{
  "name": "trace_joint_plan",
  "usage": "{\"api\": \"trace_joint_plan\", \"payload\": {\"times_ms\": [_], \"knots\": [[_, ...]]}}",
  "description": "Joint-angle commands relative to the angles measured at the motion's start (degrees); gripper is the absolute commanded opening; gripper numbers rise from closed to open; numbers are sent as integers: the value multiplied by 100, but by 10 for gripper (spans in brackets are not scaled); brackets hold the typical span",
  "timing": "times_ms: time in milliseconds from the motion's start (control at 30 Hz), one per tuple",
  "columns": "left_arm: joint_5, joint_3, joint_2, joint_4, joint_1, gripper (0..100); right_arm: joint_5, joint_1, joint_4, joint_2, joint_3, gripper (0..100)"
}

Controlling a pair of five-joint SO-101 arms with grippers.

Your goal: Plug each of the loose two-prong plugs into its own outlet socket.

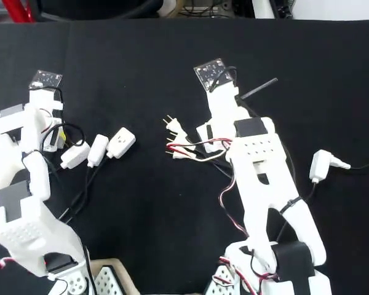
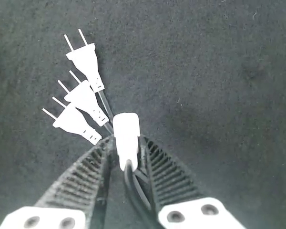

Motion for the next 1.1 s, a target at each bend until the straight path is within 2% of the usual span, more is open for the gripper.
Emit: {"api": "trace_joint_plan", "payload": {"times_ms": [0,267,433,500,600,700,867,967,1067], "knots": [[-70,-233,-756,484,119,30,44,44,9,-13,-295,12],[-70,-277,-2259,1758,532,30,44,53,-220,-22,-136,12],[-97,-224,-3578,3112,963,30,343,53,-9,-48,-154,11],[-325,-136,-4097,3543,1341,30,360,97,97,-57,-189,11],[-774,497,-4818,3895,2264,30,598,378,352,-57,-365,11],[-976,1684,-5371,3543,3143,30,862,747,721,-66,-462,11],[-1248,3908,-5705,1442,4092,30,1213,1301,976,-66,-426,11],[-1495,4470,-5705,826,4664,30,1222,1662,1081,-66,-453,11],[-1530,4462,-5705,677,5279,30,1301,2101,1327,-66,-541,11]]}}
